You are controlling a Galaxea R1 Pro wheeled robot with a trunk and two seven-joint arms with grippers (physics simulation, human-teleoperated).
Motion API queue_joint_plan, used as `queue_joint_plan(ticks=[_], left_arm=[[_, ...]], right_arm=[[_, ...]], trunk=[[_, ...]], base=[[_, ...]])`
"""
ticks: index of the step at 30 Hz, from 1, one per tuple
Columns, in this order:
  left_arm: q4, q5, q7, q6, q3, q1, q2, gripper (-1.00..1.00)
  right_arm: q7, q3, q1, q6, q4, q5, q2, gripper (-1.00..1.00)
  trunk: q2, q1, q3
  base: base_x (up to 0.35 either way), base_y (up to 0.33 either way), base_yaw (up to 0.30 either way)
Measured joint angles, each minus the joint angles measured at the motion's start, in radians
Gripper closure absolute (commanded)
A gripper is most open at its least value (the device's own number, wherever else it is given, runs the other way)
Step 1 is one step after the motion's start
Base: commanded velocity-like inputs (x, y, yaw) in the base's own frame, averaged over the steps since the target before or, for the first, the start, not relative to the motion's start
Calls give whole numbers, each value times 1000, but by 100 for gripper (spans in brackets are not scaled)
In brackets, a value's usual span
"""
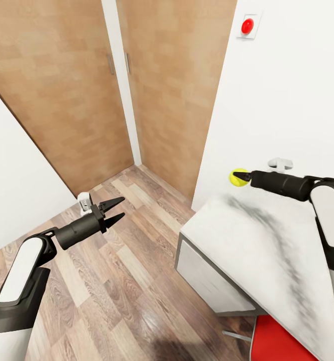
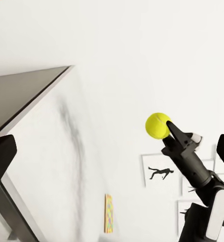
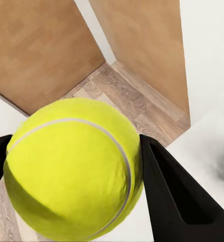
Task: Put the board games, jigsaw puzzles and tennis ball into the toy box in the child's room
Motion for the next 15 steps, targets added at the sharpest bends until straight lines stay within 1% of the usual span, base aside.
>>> queue_joint_plan(ticks=[2, 3, 4, 5, 6, 9, 12, 15], left_arm=[[2, 0, 0, 0, 0, 0, 0, -100], [2, 0, 0, 0, 0, 0, 0, -100], [3, -3, 0, 0, 0, 0, 0, -100], [4, -5, 0, 0, 0, 0, 0, -100], [4, -5, 0, 0, 0, 0, 0, -100], [5, -13, 0, 0, 0, 0, 0, -100], [5, -17, 0, 0, 1, 0, 0, -100], [6, -19, 0, 0, 1, 0, 0, -100]], right_arm=[[10, -10, -1, -1, 0, 0, -11, 100], [10, -11, -1, -1, 0, -1, -11, 100], [16, -18, -1, -1, 0, 0, -25, 100], [19, -20, -1, -1, -1, -1, -31, 100], [19, -20, -1, -1, -1, -2, -31, 100], [24, -26, 1, -1, -1, -2, -47, 100], [27, -29, 4, -1, -1, -3, -57, 100], [28, -30, 6, -1, -1, -4, -62, 100]], trunk=[[0, 0, 3], [0, 0, 4], [0, 0, 6], [0, 0, 8], [0, 0, 9], [0, 0, 14], [0, 0, 19], [0, 0, 24]], base=[[0, 0, 0], [0, 0, 0], [0, 0, 0], [0, 0, 0], [0, 0, 0], [0, 0, 0], [0, 0, 0], [0, 0, 0]])
